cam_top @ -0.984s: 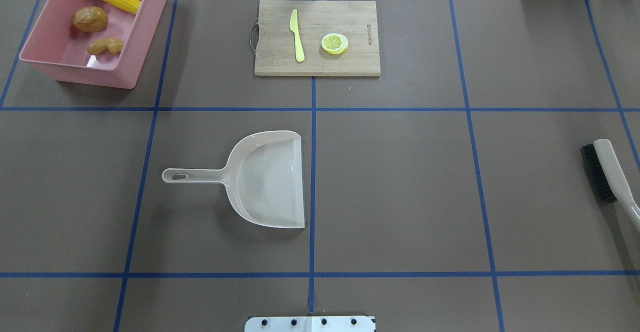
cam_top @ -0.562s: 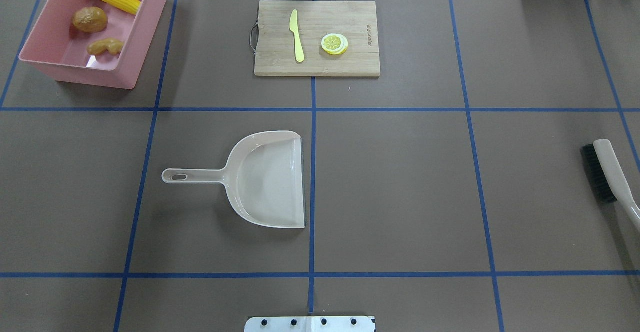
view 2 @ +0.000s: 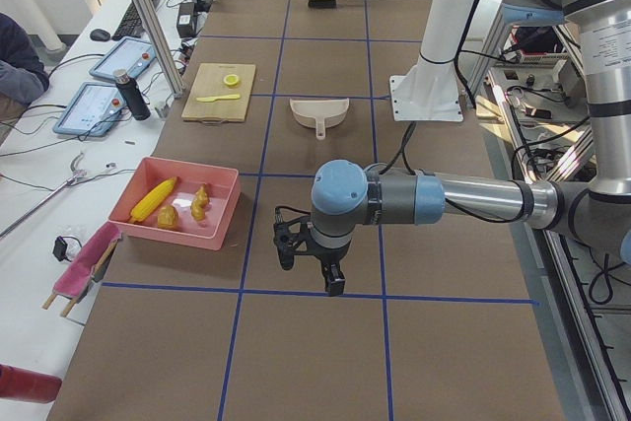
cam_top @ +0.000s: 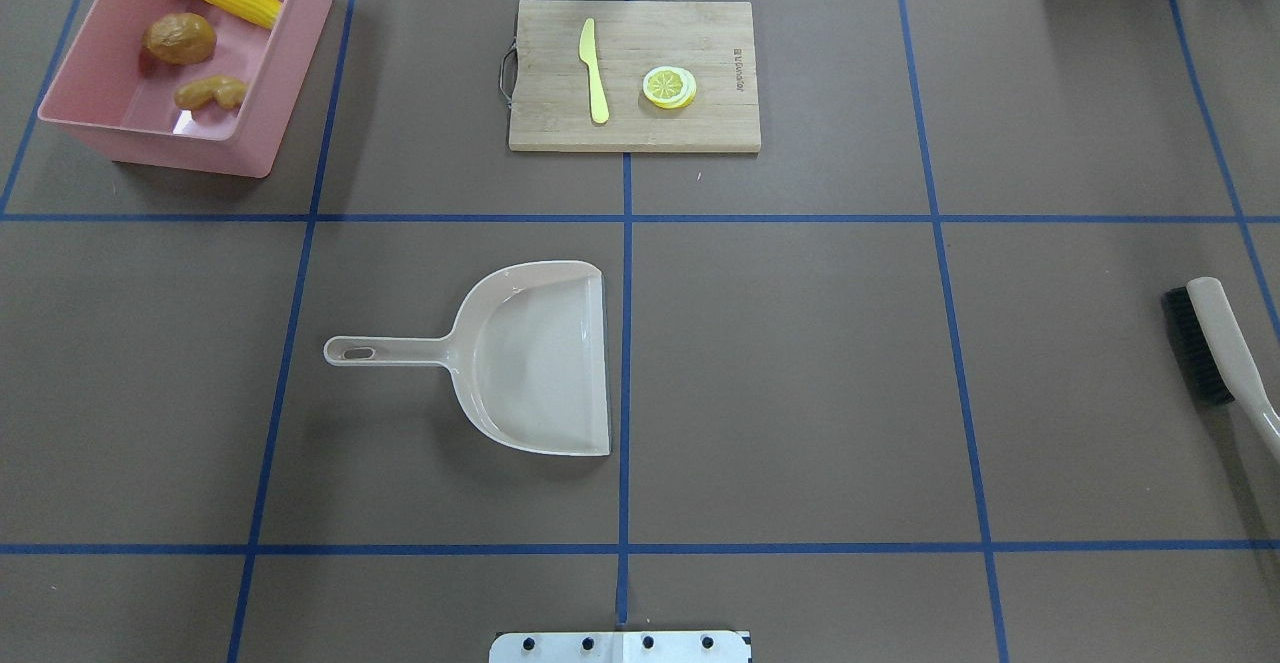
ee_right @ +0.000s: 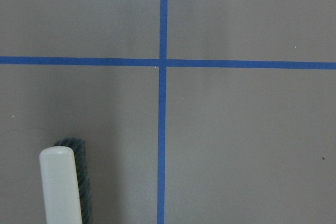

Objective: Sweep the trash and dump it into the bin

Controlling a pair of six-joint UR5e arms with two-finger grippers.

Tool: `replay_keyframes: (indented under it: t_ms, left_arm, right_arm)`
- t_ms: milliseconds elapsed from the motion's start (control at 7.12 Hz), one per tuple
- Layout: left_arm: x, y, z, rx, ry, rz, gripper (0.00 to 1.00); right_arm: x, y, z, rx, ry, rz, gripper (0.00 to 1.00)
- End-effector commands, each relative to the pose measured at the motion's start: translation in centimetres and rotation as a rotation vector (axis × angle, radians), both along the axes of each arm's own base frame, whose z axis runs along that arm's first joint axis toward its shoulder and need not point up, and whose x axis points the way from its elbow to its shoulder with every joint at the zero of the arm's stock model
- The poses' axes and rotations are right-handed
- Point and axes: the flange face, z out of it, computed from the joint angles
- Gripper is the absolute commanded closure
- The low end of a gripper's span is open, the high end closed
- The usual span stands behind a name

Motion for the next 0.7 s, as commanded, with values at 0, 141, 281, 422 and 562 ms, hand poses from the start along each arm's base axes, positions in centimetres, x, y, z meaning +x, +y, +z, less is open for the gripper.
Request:
replay_keyframes:
  t_ms: [0,141,281,422,562]
  left_arm:
    - [-0.1,-0.4,-0.6,0.014,-0.001,-0.017,0.01]
    - [-0.1,-0.5,-0.9,0.022,-0.002,-0.017,0.01]
    - [-0.2,-0.7,-0.7,0.018,-0.006,-0.017,0.01]
    - [-0.2,-1.0,-0.7,0.021,-0.011,-0.016,0.01]
    - [-0.4,-2.4,-1.5,0.039,-0.015,-0.014,0.01]
  right_arm:
    - [0.0,-0.1,-0.1,0.002,0.000,0.000,0.00]
    - [0.0,-0.1,-0.1,0.002,0.000,0.000,0.00]
    - [0.0,-0.1,-0.1,0.002,0.000,0.000,0.00]
    - [0.0,-0.1,-0.1,0.002,0.000,0.000,0.00]
    - [0.0,-0.1,-0.1,0.002,0.000,0.000,0.00]
